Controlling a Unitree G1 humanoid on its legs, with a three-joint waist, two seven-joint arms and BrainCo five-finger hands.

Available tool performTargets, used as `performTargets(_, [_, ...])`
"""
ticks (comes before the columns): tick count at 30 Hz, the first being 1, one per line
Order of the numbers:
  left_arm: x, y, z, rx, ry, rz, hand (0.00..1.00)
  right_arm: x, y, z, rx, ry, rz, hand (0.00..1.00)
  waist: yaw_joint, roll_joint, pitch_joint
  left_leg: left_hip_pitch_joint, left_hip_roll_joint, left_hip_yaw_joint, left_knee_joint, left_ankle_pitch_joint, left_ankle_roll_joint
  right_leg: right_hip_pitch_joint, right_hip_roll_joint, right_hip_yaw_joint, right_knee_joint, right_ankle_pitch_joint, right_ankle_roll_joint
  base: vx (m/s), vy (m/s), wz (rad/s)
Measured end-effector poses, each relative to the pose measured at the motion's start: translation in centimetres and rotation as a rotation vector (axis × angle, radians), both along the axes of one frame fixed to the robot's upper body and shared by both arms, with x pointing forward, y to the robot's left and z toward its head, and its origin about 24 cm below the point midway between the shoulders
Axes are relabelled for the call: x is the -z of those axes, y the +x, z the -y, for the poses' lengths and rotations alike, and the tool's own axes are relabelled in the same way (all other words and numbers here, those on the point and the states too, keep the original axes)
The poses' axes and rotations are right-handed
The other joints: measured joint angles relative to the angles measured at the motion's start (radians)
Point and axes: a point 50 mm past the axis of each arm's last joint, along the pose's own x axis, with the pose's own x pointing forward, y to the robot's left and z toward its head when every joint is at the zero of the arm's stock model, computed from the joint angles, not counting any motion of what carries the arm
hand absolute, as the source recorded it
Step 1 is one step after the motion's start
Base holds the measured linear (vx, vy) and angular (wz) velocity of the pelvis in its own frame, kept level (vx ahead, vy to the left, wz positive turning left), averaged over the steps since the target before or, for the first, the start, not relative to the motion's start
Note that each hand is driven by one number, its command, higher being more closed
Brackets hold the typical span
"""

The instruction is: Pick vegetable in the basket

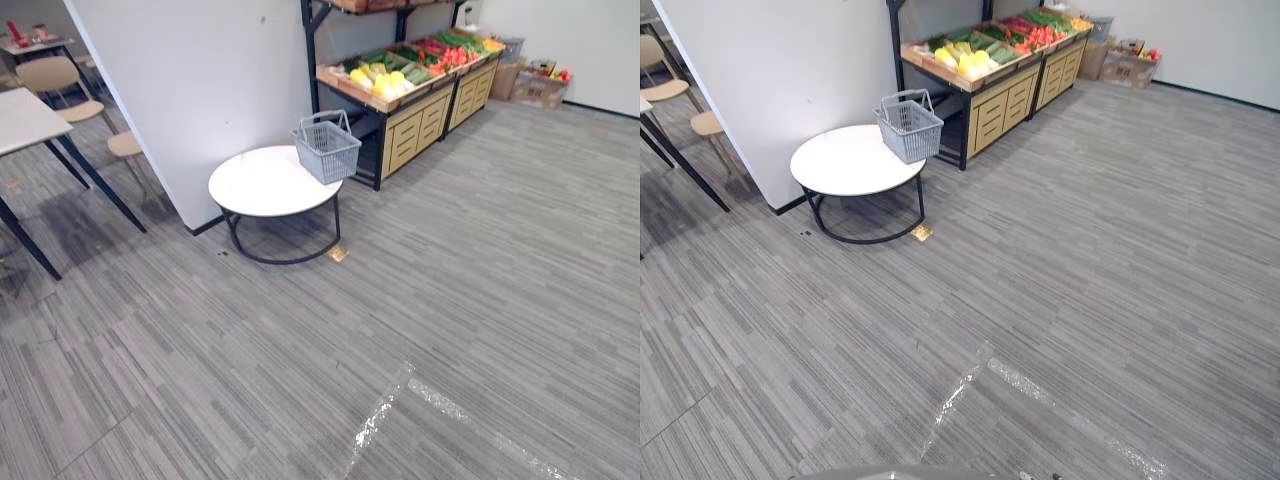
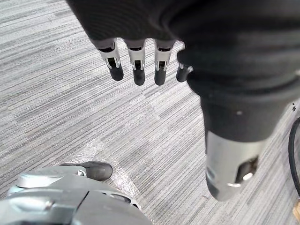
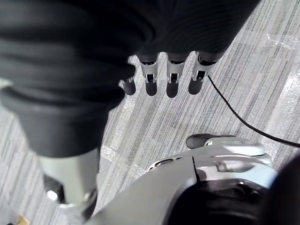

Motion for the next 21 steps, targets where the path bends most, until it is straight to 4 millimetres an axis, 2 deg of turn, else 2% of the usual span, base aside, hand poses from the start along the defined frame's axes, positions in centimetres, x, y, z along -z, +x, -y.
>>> performTargets(3, [-0.05, 0.34, -0.19, -0.005, 0.005, 0.008, 0.00, -0.01, 0.56, -0.13, -0.004, 0.003, 0.011, 0.00, -0.003, -0.006, 0.024, 0.021, -0.003, 0.003, 0.000, 0.000, -0.001, 0.032, -0.002, 0.000, -0.017, 0.000, 0.000, 0.05, -0.012, -0.02])
performTargets(11, [-0.12, 0.61, -0.17, -0.002, 0.013, 0.027, 0.00, -0.05, 0.92, -0.15, -0.005, 0.009, 0.020, 0.00, -0.004, -0.004, 0.037, 0.029, 0.003, 0.023, -0.006, -0.002, -0.003, 0.029, 0.000, 0.001, -0.009, -0.001, 0.002, -0.06, -0.031, -0.04])
performTargets(21, [0.04, 0.35, -0.08, 0.001, -0.020, -0.007, 0.00, -0.04, 0.58, -0.22, 0.045, 0.068, 0.036, 0.00, -0.016, -0.007, 0.044, 0.012, 0.012, 0.027, -0.007, -0.003, -0.008, 0.014, 0.005, -0.003, -0.018, -0.004, 0.008, -0.09, -0.015, -0.03])
